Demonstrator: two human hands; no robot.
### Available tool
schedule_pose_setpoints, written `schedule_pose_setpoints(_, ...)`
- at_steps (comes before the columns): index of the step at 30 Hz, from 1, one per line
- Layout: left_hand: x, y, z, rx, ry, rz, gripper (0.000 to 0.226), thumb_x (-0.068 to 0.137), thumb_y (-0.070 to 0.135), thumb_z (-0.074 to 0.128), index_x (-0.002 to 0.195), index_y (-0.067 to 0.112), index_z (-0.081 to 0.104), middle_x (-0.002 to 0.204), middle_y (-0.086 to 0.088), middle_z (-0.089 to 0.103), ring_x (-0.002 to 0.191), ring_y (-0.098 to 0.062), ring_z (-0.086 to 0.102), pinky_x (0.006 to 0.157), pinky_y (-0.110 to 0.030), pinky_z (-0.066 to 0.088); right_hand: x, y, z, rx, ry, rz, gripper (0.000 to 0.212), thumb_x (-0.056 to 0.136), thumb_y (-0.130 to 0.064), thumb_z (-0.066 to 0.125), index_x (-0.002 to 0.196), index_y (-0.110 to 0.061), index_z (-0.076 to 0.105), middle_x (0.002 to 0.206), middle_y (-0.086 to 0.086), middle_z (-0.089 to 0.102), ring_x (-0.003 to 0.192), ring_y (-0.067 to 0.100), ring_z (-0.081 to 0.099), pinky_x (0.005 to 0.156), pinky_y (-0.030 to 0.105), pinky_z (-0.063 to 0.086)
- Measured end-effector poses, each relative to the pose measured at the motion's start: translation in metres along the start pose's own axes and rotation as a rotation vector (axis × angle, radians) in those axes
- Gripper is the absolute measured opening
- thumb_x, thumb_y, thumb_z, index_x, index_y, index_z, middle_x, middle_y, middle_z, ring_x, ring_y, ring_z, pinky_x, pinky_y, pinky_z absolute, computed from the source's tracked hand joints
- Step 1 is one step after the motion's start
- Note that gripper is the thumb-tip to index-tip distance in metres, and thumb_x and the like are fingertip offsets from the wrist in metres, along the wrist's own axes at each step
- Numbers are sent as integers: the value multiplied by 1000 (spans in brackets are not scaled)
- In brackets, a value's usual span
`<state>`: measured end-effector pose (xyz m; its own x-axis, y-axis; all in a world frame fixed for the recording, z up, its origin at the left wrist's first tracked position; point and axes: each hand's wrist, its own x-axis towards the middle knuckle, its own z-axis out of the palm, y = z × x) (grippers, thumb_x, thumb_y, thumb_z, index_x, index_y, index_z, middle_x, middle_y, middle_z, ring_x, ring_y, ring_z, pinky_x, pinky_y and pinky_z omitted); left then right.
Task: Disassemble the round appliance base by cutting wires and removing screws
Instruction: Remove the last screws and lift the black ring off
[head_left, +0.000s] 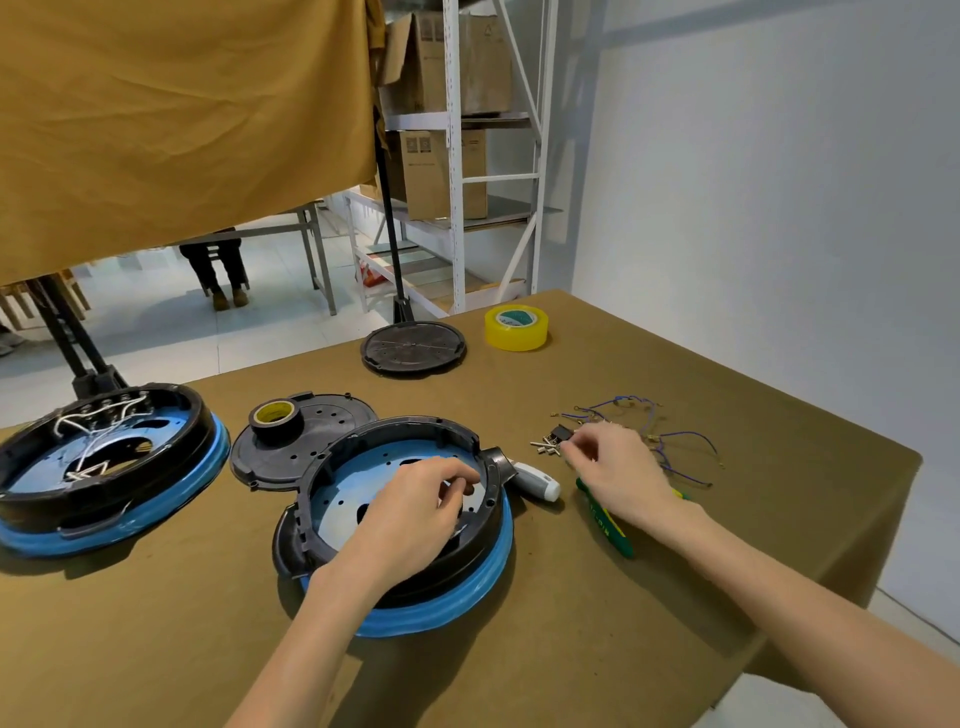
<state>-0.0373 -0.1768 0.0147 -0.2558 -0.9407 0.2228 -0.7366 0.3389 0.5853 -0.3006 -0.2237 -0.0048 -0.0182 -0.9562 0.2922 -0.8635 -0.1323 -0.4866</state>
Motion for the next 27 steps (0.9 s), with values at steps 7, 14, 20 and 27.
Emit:
schedule_pose_setpoints(7, -19, -26, -19, 251, 370, -143, 29, 99, 20, 60, 127, 23, 68, 129, 2, 63, 125, -19, 50, 106, -41, 40, -13, -68, 20, 129, -305, -35, 63, 86, -80, 44, 105, -24, 63, 94, -10, 64, 86, 8, 60, 75, 36, 54)
schedule_pose_setpoints(14, -30, -41, -42, 52, 340, -366, 54, 104, 26, 53, 156, 17, 39, 161, -7, 37, 149, -28, 29, 121, -46, 26, 2, -79, 17, 7, -369, -142, 42, 93, -41, 59, 87, 0, 64, 75, 14, 60, 67, 26, 54, 59, 37, 40)
schedule_pose_setpoints(20, -39, -70, -42, -262, 310, -350, 48, 104, 21, 57, 151, 25, 47, 154, 5, 46, 142, -15, 40, 115, -36, 34, 14, -55, -2, 91, -351, -110, 43, 109, -43, 39, 107, -16, 72, 74, -8, 63, 67, 0, 57, 68, 18, 45)
schedule_pose_setpoints(27, -47, -77, -26, -632, 333, -475, 44, 105, 7, 47, 143, 28, 52, 124, 11, 59, 112, -2, 56, 87, -22, 46, 5, -53, 8, -376, -464, -201, 38, 103, -44, 48, 128, -19, 63, 116, 4, 70, 104, 24, 62, 102, 43, 43)
